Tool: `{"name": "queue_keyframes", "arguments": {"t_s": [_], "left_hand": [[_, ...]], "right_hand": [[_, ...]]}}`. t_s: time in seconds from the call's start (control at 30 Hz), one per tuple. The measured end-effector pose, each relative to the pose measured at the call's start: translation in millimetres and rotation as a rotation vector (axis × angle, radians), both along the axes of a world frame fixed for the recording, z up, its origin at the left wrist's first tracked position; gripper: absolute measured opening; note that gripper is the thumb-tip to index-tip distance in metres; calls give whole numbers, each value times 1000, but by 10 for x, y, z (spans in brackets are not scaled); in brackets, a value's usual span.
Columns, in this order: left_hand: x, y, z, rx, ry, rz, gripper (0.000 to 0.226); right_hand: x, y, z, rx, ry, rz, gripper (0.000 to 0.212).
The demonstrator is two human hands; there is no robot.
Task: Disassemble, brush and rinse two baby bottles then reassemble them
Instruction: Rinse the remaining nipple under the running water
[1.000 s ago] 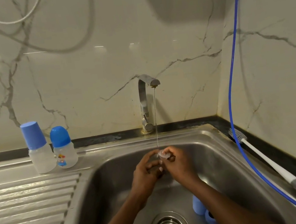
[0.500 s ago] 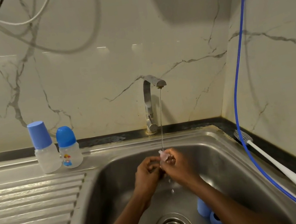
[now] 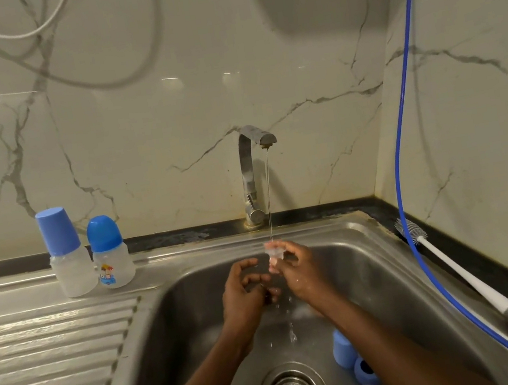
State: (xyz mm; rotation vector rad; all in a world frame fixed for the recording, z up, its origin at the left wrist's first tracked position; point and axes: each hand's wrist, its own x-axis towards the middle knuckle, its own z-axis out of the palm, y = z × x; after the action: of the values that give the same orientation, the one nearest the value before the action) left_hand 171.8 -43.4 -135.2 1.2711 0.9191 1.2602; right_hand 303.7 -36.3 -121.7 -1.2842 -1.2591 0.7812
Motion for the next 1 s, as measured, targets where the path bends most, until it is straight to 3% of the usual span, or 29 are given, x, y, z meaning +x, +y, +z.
{"name": "queue_keyframes", "arguments": {"t_s": [0.1,0.3,0.4,0.47,0.57,0.67,0.83,0.93,1.0], "left_hand": [[18,-30,17,41,46,-7,38],[23,-34,32,104,107,-15,29],[22,-27,44,124,151,14,34],[10,-26,50,140,185,42,38],[-18,15,20,146,207,107,43],[-36,70,-8,119,230,190,46],[-53,87,-50,111,249,206,44],[-59,107,-73,133,274,213,48],[-91,126,-64,122,286,245,49]], "right_hand": [[-4,-34,3,-4,49,32,37],[1,-33,-27,-54,162,45,24],[-10,-34,-10,-76,258,95,32],[-18,-31,-22,-72,164,41,38],[-9,-31,-33,-61,94,-8,30],[18,-27,35,-23,260,-7,27],[44,-36,49,-73,324,-4,27],[58,-52,22,-96,134,-111,22],[111,-74,-64,-161,-281,-174,15]]}}
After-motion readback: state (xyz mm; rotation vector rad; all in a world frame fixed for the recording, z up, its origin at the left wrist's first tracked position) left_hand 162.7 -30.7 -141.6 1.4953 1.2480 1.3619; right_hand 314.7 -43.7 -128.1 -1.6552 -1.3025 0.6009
